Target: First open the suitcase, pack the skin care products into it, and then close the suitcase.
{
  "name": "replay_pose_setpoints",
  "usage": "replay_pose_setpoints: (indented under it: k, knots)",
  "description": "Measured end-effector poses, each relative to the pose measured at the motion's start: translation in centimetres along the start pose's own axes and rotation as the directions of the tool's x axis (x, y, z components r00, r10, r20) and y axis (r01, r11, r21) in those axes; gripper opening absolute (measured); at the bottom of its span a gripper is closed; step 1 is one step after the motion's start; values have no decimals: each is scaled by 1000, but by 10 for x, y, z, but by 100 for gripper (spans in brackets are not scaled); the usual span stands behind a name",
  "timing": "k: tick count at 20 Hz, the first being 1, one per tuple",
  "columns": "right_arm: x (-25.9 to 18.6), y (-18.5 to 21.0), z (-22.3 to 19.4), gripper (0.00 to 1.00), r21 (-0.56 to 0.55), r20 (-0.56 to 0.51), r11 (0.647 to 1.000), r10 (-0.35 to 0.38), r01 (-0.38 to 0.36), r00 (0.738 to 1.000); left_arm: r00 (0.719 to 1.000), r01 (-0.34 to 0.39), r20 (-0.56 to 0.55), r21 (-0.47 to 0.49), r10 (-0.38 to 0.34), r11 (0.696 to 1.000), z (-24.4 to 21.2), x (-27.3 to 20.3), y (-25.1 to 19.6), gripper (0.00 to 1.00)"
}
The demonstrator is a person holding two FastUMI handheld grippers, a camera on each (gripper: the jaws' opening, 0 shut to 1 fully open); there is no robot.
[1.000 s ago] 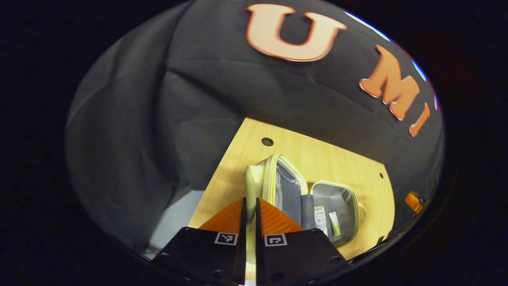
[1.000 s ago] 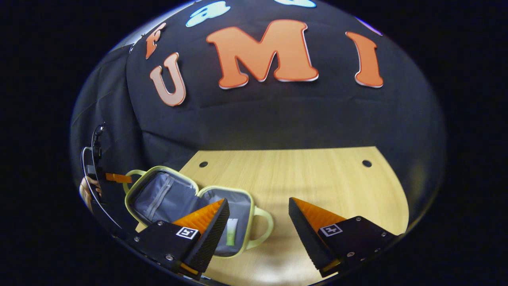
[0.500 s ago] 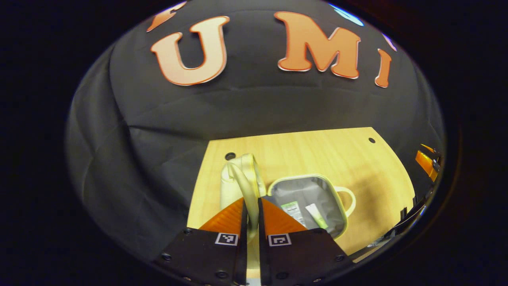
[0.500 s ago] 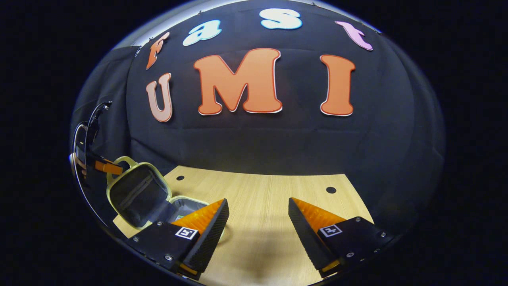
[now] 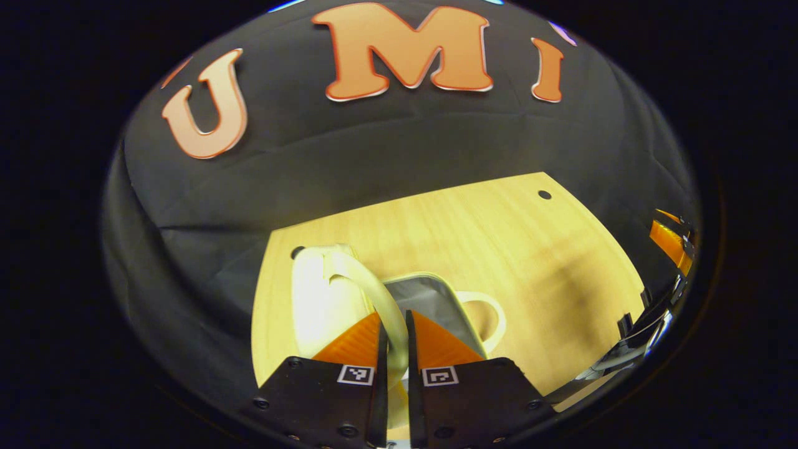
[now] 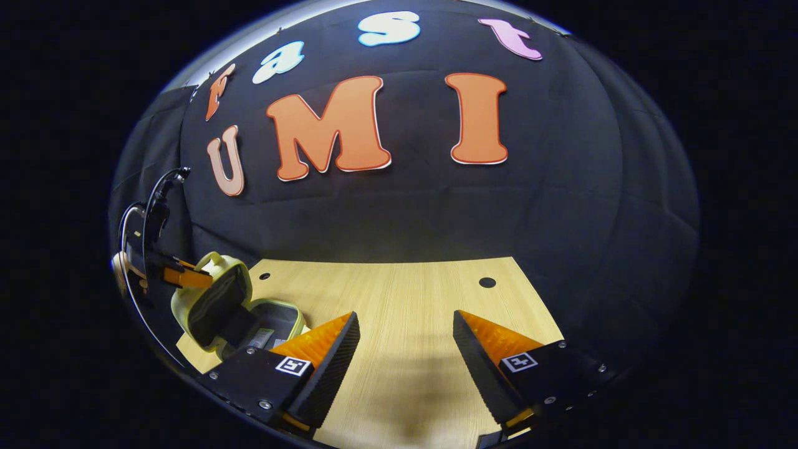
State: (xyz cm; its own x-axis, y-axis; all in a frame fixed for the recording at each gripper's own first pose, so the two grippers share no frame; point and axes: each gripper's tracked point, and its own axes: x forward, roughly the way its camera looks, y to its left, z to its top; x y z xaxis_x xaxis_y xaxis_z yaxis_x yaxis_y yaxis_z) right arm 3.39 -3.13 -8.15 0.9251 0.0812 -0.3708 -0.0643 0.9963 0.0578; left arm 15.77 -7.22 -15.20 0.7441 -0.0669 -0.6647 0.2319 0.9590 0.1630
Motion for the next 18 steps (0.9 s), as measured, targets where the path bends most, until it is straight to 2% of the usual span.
replay_pose_setpoints:
  k: [3, 5, 8, 12, 16, 18]
  knots:
    - [-5, -18, -9, 95, 2, -16, 1000, -22, 22, 1000, 992, 117, -32, -23, -118, 993, -8, 18, -56, 14]
    - [-8, -28, -15, 96, 6, -27, 999, -33, 33, 999, 985, 158, -61, -27, -160, 987, -22, 30, -80, 14]
    - [-9, -43, -25, 95, -6, -45, 998, -63, 62, 997, 976, 187, -114, 5, -186, 982, -42, 54, -101, 14]
    - [-13, -51, -36, 96, 5, -80, 998, -60, 61, 995, 961, 213, -179, -11, -212, 977, -74, 82, -119, 14]
    - [-14, -51, -40, 96, -11, -97, 999, -49, 49, 994, 955, 193, -230, -5, -189, 981, -92, 102, -129, 14]
    - [-15, -51, -40, 96, -9, -97, 999, -39, 38, 995, 958, 174, -235, 31, -162, 984, -90, 104, -131, 14]
